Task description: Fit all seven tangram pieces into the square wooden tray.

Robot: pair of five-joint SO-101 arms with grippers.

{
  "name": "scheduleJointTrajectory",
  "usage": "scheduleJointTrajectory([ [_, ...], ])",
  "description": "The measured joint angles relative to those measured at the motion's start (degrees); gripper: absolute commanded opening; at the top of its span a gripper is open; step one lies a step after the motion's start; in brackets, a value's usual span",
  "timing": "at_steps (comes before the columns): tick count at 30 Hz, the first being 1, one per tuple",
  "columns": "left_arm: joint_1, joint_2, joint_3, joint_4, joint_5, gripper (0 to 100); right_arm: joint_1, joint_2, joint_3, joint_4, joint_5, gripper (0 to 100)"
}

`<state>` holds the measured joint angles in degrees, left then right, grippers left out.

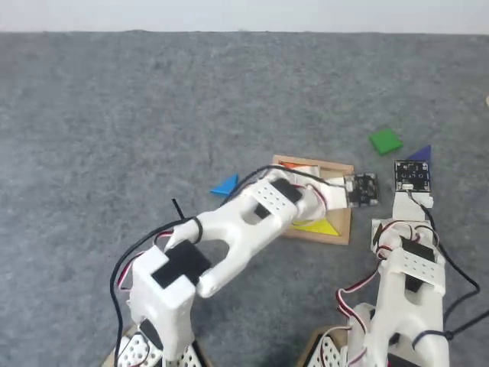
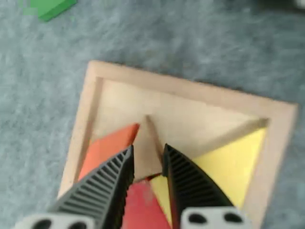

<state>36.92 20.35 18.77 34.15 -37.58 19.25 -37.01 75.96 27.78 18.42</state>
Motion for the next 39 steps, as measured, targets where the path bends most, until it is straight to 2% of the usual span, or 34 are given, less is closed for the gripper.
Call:
scheduleJointTrajectory([
  [9, -3.52, 0.00, -0.18, 0.00, 0.35, 10, 0.00, 0.00, 0.00, 0.00, 0.00, 19.6],
  [30, -4.92, -5.71, 1.14, 0.00, 0.18, 10, 0.00, 0.00, 0.00, 0.00, 0.00, 19.6],
  [39, -4.92, -5.71, 1.14, -4.31, 2.11, 11, 0.00, 0.00, 0.00, 0.00, 0.00, 19.5],
])
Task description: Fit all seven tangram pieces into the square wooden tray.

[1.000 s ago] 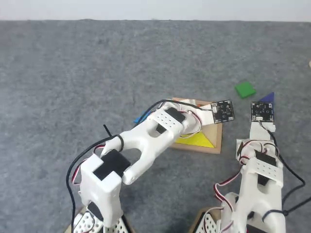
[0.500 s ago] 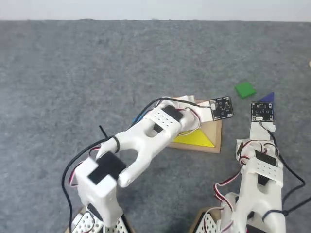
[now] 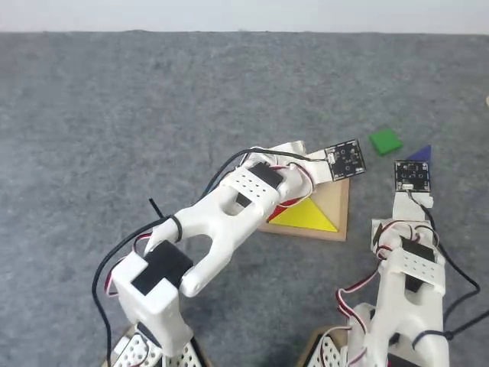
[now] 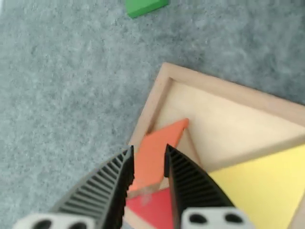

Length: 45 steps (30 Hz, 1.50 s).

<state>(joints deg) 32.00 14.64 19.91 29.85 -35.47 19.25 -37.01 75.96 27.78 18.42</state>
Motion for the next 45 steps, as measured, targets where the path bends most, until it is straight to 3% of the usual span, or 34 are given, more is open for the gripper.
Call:
scheduleJointTrajectory([
  [7, 0.00, 2.46, -0.79, -5.01, 5.10, 11, 0.00, 0.00, 0.00, 0.00, 0.00, 19.5],
  [14, 0.00, 12.57, -6.86, -5.36, 6.77, 11, 0.00, 0.00, 0.00, 0.00, 0.00, 19.5],
  [21, 0.00, 13.89, -8.79, -5.36, 6.77, 10, 0.00, 0.00, 0.00, 0.00, 0.00, 19.5],
  [33, -3.08, 14.51, -14.33, 6.33, 6.77, 10, 0.00, 0.00, 0.00, 0.00, 0.00, 19.5],
  [45, 2.29, 14.86, -17.76, 4.04, 10.02, 11, 0.00, 0.00, 0.00, 0.00, 0.00, 19.5],
])
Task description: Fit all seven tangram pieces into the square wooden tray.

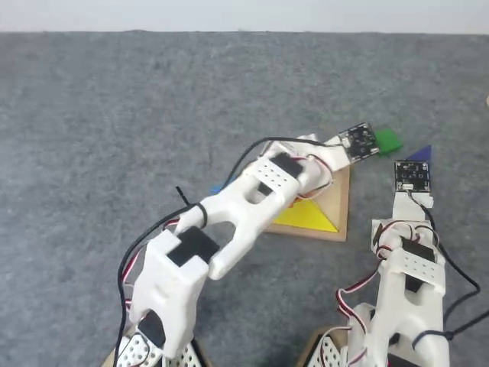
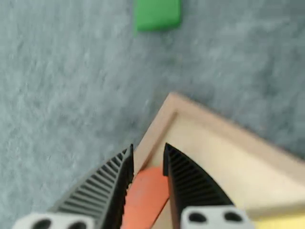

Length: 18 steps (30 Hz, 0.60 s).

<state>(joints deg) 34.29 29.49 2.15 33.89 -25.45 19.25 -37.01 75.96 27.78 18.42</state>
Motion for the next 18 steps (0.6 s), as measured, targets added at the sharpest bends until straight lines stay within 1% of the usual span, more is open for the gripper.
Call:
scheduleJointTrajectory([
  [8, -1.14, 6.86, -4.40, 0.35, 0.44, 10, 0.00, 0.00, 0.00, 0.00, 0.00, 19.5],
  [14, -3.34, 7.21, -8.09, 7.12, 0.35, 10, 0.00, 0.00, 0.00, 0.00, 0.00, 19.5],
  [18, -5.19, 7.21, -8.53, 7.74, 0.44, 10, 0.00, 0.00, 0.00, 0.00, 0.00, 19.5],
])
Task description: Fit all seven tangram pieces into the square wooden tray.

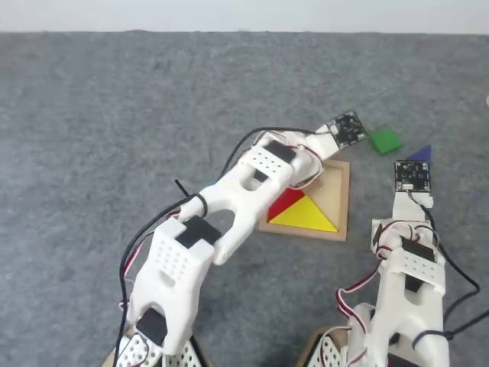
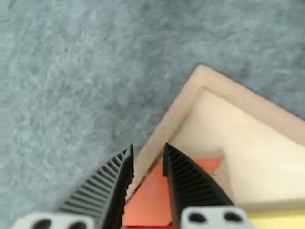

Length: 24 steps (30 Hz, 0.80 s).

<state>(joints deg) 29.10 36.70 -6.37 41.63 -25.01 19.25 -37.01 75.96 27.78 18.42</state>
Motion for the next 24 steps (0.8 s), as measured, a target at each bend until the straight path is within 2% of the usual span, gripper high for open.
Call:
scheduleJointTrajectory([
  [8, -0.44, -1.58, 0.00, 0.00, 0.53, 10, 0.00, 0.00, 0.00, 0.00, 0.00, 19.6],
  [12, -0.70, -9.67, 4.04, 0.00, 3.34, 10, 0.00, 0.00, 0.00, 0.00, 0.00, 19.7],
  [19, -2.73, -32.70, 21.10, 0.00, 13.19, 10, 0.00, 0.00, 0.00, 0.00, 0.00, 19.7],
  [24, -10.46, -47.74, 37.19, -1.76, 20.22, 10, 0.00, 0.00, 0.00, 0.00, 0.00, 19.7],
])
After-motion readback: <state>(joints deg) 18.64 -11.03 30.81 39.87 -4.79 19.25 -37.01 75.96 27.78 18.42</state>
